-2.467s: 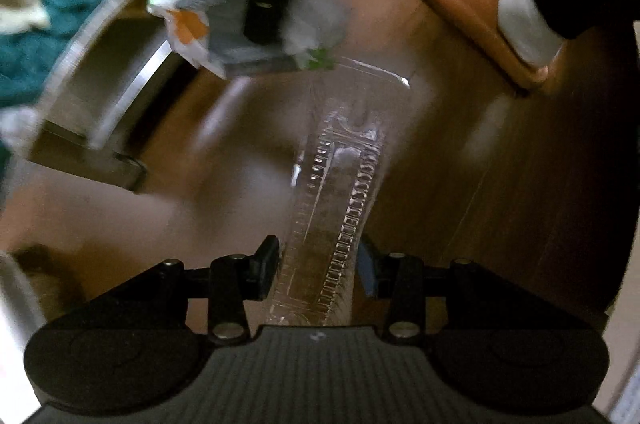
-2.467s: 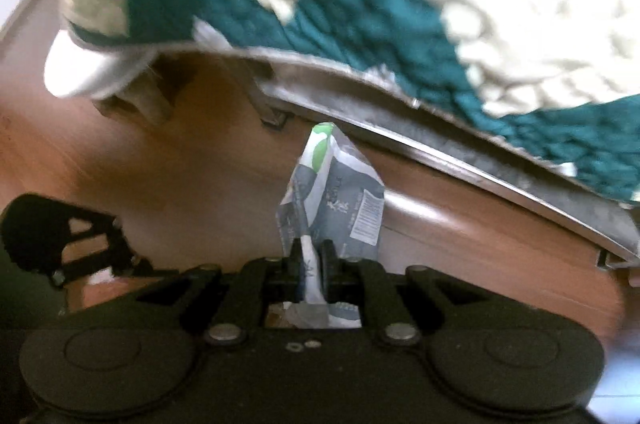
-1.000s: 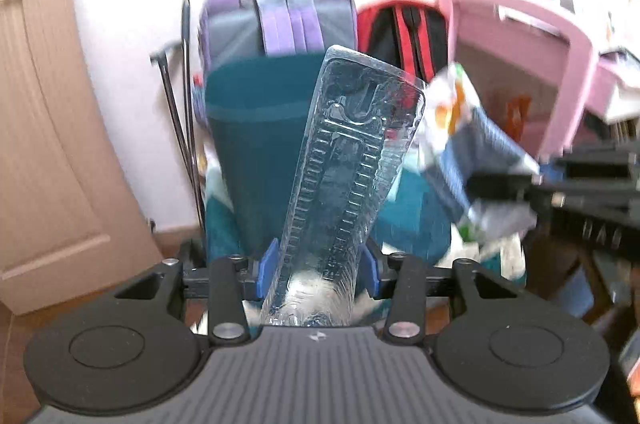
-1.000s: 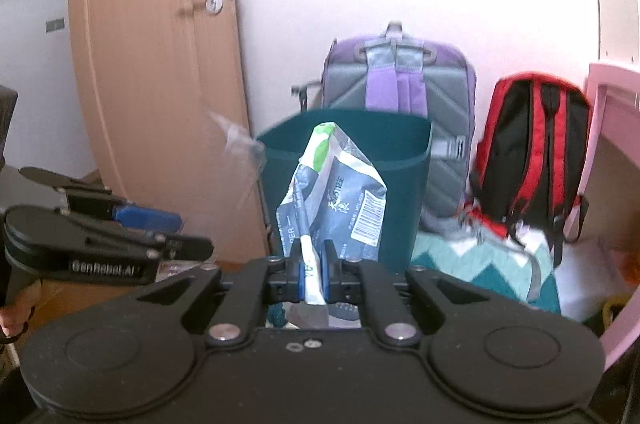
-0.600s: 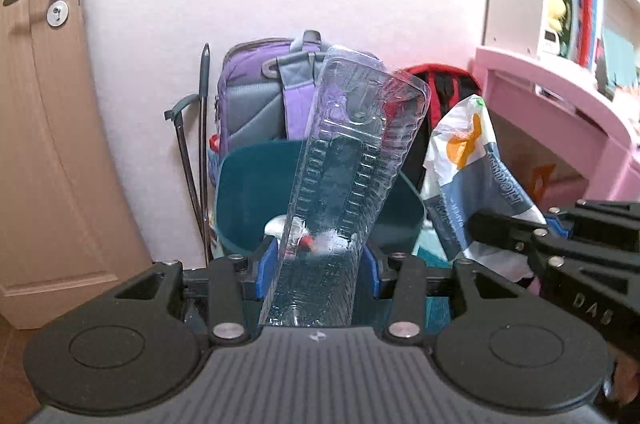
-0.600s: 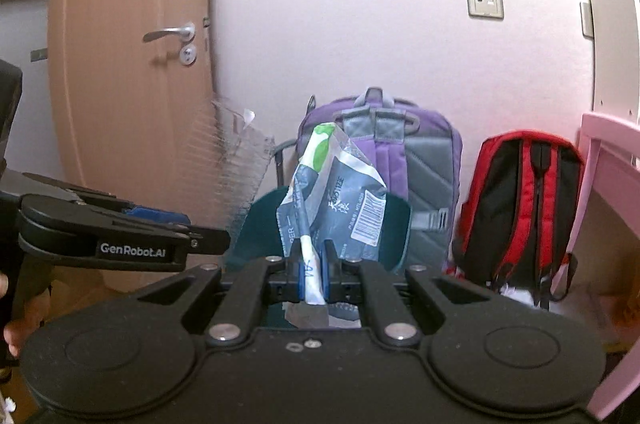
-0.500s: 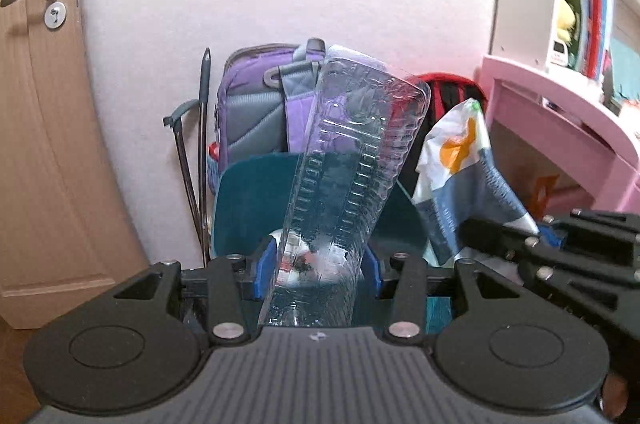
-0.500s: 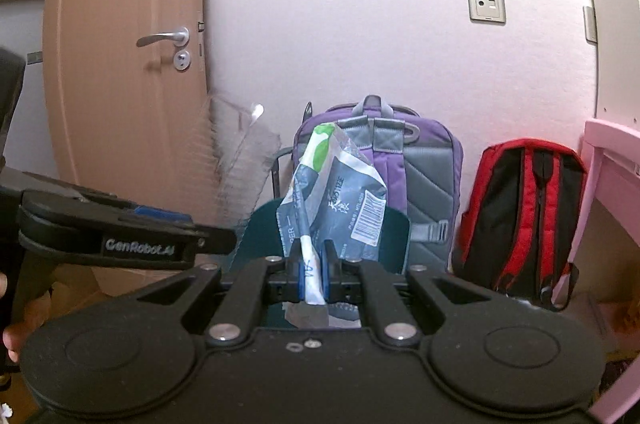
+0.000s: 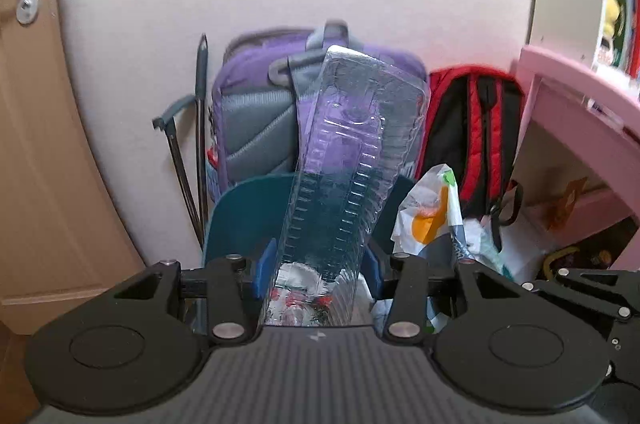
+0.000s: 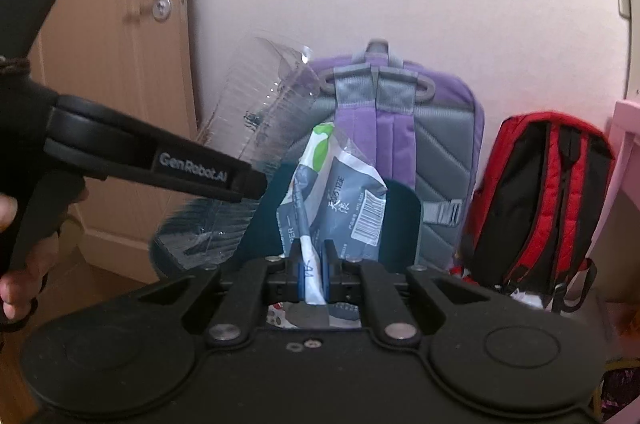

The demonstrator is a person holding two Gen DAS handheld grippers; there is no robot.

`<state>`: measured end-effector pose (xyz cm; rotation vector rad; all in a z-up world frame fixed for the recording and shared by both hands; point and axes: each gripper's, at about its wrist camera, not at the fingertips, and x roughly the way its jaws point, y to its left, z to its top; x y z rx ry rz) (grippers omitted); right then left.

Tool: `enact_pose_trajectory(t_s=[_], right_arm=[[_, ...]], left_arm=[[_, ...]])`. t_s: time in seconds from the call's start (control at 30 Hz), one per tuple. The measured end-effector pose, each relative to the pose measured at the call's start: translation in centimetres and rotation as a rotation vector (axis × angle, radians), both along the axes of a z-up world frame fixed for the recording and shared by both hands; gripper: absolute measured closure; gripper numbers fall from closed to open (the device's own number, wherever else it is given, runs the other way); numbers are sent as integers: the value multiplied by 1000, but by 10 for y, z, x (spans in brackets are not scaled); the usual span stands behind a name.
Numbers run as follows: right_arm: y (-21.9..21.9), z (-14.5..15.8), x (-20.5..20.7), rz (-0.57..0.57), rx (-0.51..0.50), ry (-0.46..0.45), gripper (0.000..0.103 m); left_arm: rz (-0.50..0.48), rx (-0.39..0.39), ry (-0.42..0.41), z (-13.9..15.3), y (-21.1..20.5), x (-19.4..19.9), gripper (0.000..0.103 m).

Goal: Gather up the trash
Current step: 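Open both tools to drop the tray and carton into the wastebasket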

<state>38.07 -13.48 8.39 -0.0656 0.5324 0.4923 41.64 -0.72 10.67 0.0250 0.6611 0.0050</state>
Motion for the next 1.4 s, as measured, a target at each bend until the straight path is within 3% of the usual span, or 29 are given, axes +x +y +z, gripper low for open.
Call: enact_pose_trajectory(t_s=[0.23, 0.37, 0.53, 0.63, 0.77, 0.83, 1.0, 1.17, 1.4], right_arm=[[9, -23, 20, 18, -30, 58, 96], [11, -37, 31, 10, -47, 119, 88], [9, -42, 35, -2, -23, 136, 81], [9, -41, 31, -4, -21, 131, 80], [8, -36, 25, -19, -3, 121, 67], [6, -32, 23, -23, 13, 125, 66], [0, -22, 10, -35, 18, 120, 65], [-9, -8, -7, -46, 42, 101, 55], [-26, 15, -35, -65, 92, 51, 50]], left_arm=[[-5, 4, 87, -36, 3, 29, 58], [-13, -10, 162, -56, 6, 45, 58], [0, -36, 215, -70, 10, 52, 48], [8, -55, 201, -70, 12, 49, 40], [13, -84, 185, -66, 15, 42, 36], [20, -92, 176, -63, 16, 36, 32], [20, -93, 142, -48, 16, 17, 31], [14, -93, 92, -30, 18, -10, 24], [-20, -88, 0, -7, 16, -55, 24]])
